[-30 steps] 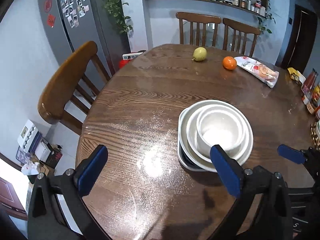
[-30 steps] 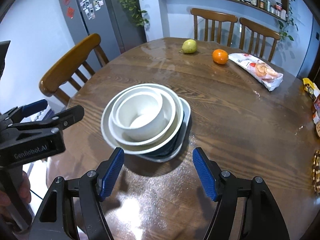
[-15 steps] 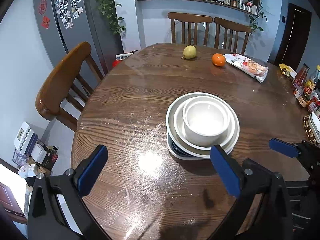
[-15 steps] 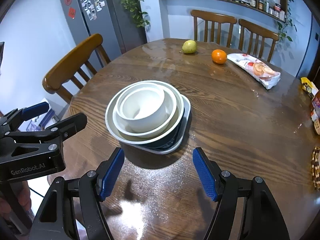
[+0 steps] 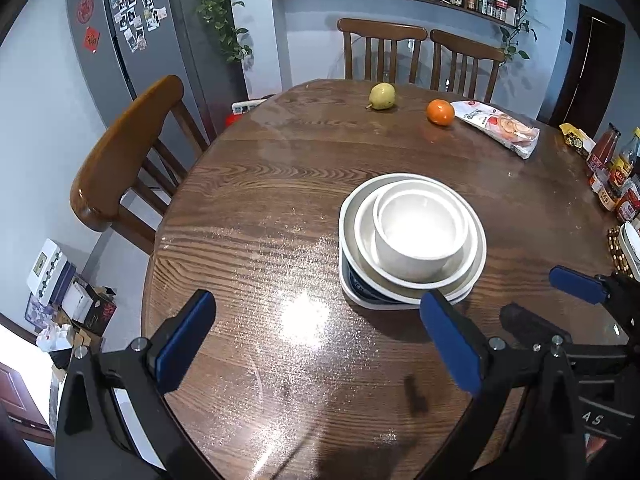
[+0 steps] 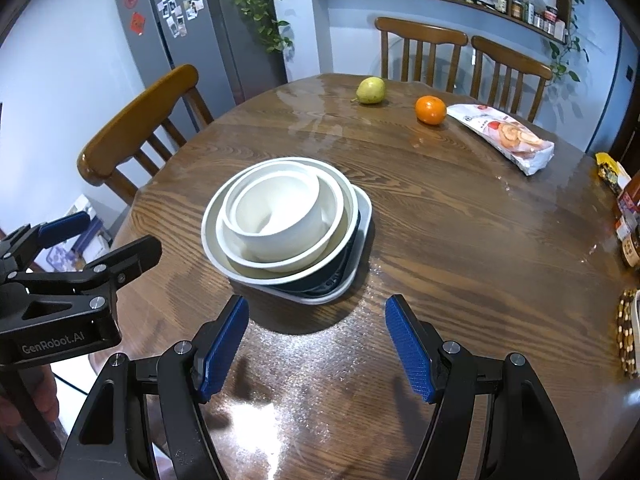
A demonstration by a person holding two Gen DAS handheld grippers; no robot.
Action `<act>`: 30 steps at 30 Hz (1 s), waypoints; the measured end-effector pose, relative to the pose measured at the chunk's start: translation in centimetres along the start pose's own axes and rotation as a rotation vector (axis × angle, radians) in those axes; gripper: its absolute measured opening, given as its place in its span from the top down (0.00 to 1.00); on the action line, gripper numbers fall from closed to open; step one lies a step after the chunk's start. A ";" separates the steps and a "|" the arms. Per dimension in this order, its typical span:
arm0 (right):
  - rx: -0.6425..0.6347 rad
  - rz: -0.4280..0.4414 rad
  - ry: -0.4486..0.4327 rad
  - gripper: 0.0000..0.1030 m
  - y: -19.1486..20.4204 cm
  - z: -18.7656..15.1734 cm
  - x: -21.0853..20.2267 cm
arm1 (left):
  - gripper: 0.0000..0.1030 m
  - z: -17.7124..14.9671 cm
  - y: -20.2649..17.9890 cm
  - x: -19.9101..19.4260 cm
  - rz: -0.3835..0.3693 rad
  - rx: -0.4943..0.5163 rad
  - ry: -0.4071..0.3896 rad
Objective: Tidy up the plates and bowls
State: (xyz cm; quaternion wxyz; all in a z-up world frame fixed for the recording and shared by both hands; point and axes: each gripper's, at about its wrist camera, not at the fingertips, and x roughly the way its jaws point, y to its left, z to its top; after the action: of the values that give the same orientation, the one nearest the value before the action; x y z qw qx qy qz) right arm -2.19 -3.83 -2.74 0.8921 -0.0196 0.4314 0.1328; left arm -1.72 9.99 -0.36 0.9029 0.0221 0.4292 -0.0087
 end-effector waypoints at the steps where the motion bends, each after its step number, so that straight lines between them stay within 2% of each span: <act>1: 0.002 -0.001 0.000 0.30 0.0 0.0 0.0 | 0.01 0.0 0.1 0.1 -0.003 -0.002 0.005; 30: 0.013 -0.010 0.007 0.30 0.1 0.7 0.8 | 0.01 0.5 0.2 0.8 -0.003 0.029 0.003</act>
State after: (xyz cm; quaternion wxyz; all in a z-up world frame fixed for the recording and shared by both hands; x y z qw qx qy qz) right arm -1.22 -3.45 -2.97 0.8914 -0.0165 0.4352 0.1255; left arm -0.82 10.17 -0.67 0.9017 0.0348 0.4306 -0.0163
